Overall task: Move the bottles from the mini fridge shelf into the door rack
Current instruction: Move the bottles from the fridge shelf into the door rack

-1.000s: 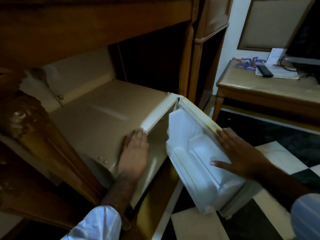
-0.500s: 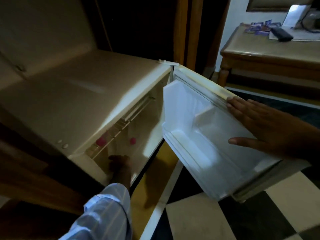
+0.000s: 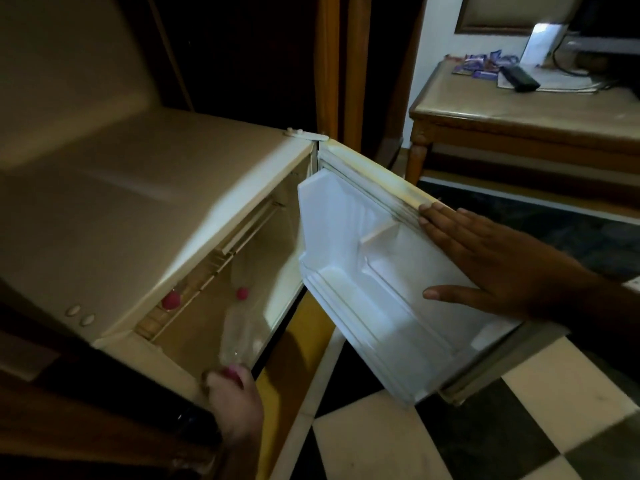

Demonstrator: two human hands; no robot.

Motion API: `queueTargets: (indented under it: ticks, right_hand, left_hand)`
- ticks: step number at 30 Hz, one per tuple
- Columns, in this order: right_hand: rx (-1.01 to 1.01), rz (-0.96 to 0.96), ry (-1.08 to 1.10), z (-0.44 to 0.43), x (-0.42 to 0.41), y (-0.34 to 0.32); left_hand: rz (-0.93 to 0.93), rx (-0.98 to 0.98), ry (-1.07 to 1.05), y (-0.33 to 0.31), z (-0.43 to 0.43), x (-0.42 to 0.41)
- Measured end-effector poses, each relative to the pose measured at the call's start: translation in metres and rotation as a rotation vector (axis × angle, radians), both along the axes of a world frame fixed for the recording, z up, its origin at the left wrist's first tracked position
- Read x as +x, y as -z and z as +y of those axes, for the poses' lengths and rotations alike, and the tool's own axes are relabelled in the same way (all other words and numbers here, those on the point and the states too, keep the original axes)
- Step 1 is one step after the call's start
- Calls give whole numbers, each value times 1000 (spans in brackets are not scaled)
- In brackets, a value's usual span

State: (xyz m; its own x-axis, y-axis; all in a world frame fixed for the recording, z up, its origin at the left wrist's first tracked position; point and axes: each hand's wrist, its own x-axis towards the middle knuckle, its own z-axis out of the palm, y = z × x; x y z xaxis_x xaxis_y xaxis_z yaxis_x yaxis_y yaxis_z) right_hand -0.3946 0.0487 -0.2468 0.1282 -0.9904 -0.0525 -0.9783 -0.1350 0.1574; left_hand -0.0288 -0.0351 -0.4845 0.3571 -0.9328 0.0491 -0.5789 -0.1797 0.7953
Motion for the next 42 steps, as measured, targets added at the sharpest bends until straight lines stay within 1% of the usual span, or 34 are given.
queueTargets:
  ticks: [2, 3, 6, 8, 11, 13, 14, 17, 18, 21, 23, 24, 26, 32, 35, 37, 38, 39, 40, 42]
  right_hand:
    - [5, 2, 8, -1, 0, 0]
    - [10, 0, 12, -1, 0, 0]
    - [6, -10, 13, 0, 0, -1]
    - [0, -18, 11, 1, 1, -2]
    - [25, -15, 26, 1, 6, -4]
    - [21, -20, 33, 1, 9, -4]
    - [20, -26, 35, 1, 10, -4]
    - [22, -41, 43, 2, 12, -5]
    - [27, -42, 49, 3, 12, -5]
    - [37, -35, 60, 3, 14, -4]
    - [36, -46, 65, 2, 16, -3]
    - [38, -52, 65, 2, 16, -3]
    - [36, -51, 61, 2, 15, -2]
    - [14, -32, 31, 0, 9, -1]
    - [18, -22, 20, 0, 7, -1]
    - [18, -14, 16, 0, 5, 0]
    - [19, -11, 15, 0, 5, 1]
    - [20, -7, 17, 0, 5, 1]
    - [25, 1, 20, -1, 6, 1]
    - [32, 9, 26, -2, 8, 0]
  left_hand:
    - [13, -77, 65, -22, 1, -2]
    - [-32, -114, 120, -35, -2, -6]
    - [-143, -137, 360, -75, -26, -26]
    - [-162, -164, 488, -97, -44, -43]
    - [-148, -276, 586, -138, -68, -76]
    - [-240, -380, 628, -159, -86, -101]
    - [-288, -396, 648, -166, -96, -115]
    - [-402, -355, 752, -166, -126, -152]
    - [-446, -314, 799, -161, -133, -162]
    - [-488, -126, 894, -136, -150, -179]
    - [-566, -92, 926, -120, -156, -181]
    - [-594, -96, 926, -114, -159, -181]
    - [-573, -92, 916, -109, -164, -181]
    - [-605, -163, 986, -99, -162, -174]
    - [-493, -144, 952, -89, -153, -164]
    - [-330, -119, 836, -78, -145, -148]
    - [-274, -114, 739, -67, -144, -134]
    - [-265, -97, 639, -53, -146, -116]
    - [-296, -73, 550, -36, -150, -95]
    - [-460, -38, 442, -4, -163, -57]
